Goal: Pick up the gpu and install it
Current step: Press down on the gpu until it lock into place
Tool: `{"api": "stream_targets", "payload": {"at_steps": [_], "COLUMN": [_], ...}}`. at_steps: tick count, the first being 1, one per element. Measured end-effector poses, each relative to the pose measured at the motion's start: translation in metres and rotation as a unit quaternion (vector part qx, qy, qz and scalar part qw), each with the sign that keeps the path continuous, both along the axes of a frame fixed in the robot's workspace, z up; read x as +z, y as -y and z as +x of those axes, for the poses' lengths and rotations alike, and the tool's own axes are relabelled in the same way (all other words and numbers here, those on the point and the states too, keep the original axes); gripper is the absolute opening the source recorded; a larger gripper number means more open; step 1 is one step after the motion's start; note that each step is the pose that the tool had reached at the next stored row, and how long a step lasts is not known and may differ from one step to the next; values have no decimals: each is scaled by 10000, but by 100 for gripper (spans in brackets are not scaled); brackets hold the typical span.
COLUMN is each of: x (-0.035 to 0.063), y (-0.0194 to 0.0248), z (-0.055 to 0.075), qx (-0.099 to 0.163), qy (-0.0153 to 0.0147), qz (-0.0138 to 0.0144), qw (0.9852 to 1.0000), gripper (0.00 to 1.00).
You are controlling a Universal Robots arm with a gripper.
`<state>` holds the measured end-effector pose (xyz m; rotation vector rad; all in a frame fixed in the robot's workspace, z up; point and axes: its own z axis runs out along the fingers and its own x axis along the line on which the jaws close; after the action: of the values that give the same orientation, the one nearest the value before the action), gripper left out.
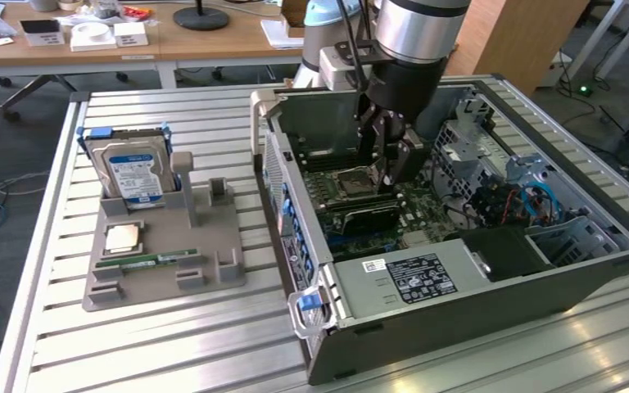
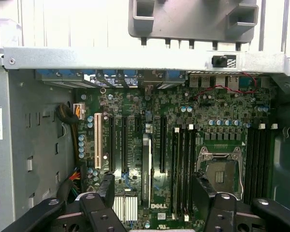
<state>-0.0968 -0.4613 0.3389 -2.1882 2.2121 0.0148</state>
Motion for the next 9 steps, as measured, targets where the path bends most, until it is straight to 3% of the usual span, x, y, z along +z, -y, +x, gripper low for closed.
{"api": "stream_targets", "payload": {"at_steps": [9], "x": [0], "y": [0], "z": [0], "qx": [0], "qy": [0], "qz": [0], "qw": [10000], "gripper": [75]}}
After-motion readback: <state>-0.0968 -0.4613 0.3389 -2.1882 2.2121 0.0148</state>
